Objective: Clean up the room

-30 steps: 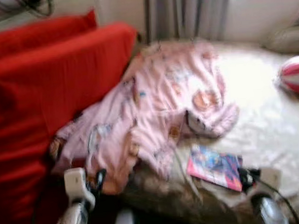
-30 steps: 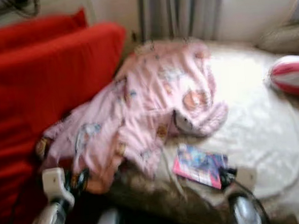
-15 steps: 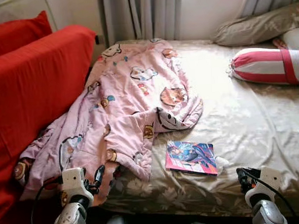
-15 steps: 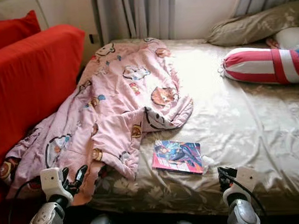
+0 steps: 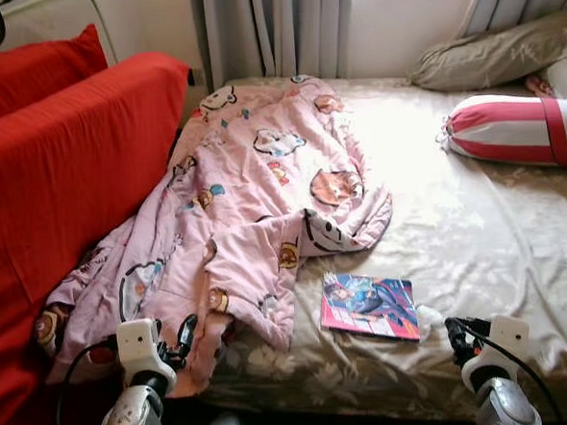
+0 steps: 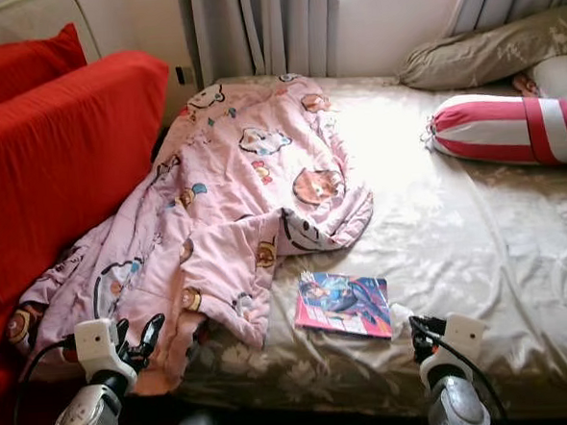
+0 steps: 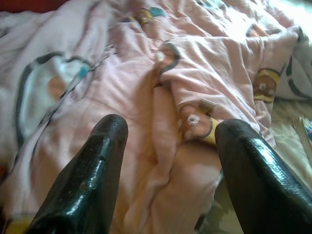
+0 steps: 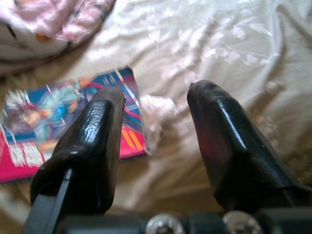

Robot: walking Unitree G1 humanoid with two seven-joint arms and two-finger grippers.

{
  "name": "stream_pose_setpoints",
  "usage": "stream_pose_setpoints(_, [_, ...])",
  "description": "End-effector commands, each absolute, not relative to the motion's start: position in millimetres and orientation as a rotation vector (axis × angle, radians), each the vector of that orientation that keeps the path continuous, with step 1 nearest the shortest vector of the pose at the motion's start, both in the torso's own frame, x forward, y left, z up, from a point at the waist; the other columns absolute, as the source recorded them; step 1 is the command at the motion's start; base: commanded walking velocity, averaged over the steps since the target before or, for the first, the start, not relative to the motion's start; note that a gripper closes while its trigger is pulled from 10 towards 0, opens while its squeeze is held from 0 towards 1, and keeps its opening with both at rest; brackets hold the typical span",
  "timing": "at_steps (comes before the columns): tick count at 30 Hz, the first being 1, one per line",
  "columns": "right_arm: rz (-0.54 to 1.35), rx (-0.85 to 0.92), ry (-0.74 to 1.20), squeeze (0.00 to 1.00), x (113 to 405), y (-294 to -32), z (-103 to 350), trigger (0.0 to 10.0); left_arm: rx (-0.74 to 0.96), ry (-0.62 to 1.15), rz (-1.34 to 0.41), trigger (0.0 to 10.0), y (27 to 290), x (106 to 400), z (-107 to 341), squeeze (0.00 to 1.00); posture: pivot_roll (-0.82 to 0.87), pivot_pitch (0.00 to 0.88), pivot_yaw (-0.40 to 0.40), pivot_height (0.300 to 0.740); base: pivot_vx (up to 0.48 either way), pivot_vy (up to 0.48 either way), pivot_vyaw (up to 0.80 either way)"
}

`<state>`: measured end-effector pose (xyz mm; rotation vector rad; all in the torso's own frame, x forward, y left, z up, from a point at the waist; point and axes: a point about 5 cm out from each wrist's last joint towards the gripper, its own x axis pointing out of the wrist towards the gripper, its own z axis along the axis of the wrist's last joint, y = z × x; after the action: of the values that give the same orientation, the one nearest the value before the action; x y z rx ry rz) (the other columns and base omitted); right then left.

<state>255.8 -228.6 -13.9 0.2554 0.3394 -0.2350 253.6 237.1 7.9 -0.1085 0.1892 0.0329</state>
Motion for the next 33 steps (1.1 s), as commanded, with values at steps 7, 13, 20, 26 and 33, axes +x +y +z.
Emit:
stream_pose_setpoints(7, [-0.259, 0.252, 0.337, 0.0, 252, -236, -15, 10.0, -0.117, 0.192, 0.007, 10.0, 226, 257, 7, 0.0, 0.02, 0.0, -0.029, 0.633, 0.319, 0.0, -0.11])
stream_pose_setpoints(13, [-0.23, 0.241, 0.343, 0.0, 255, -234, -13, 10.0, -0.12, 0.192, 0.014, 10.0, 225, 256, 7, 0.0, 0.02, 0.007, -0.035, 0.633, 0.261, 0.0, 0.0])
stream_pose_setpoints(20, [-0.05, 0.114, 0.398, 0.0, 266, -225, -9, 10.0, -0.12, 0.178, 0.006, 10.0, 223, 255, 8, 0.0, 0.04, 0.073, -0.039, 0.633, 0.0, 0.0, 0.0])
stream_pose_setpoints(26, [0.141, -0.126, 0.454, 0.0, 287, -227, 7, 10.0, -0.112, 0.135, -0.03, 10.0, 218, 245, 15, 0.0, 0.08, 0.179, -0.02, 0.633, 0.0, 0.0, 0.0])
stream_pose_setpoints(33, [0.312, -0.43, 0.545, 1.0, 300, -232, 19, 10.0, -0.076, 0.135, -0.073, 10.0, 222, 230, 23, 0.0, 0.12, 0.296, 0.011, 0.633, 0.0, 0.0, 0.0])
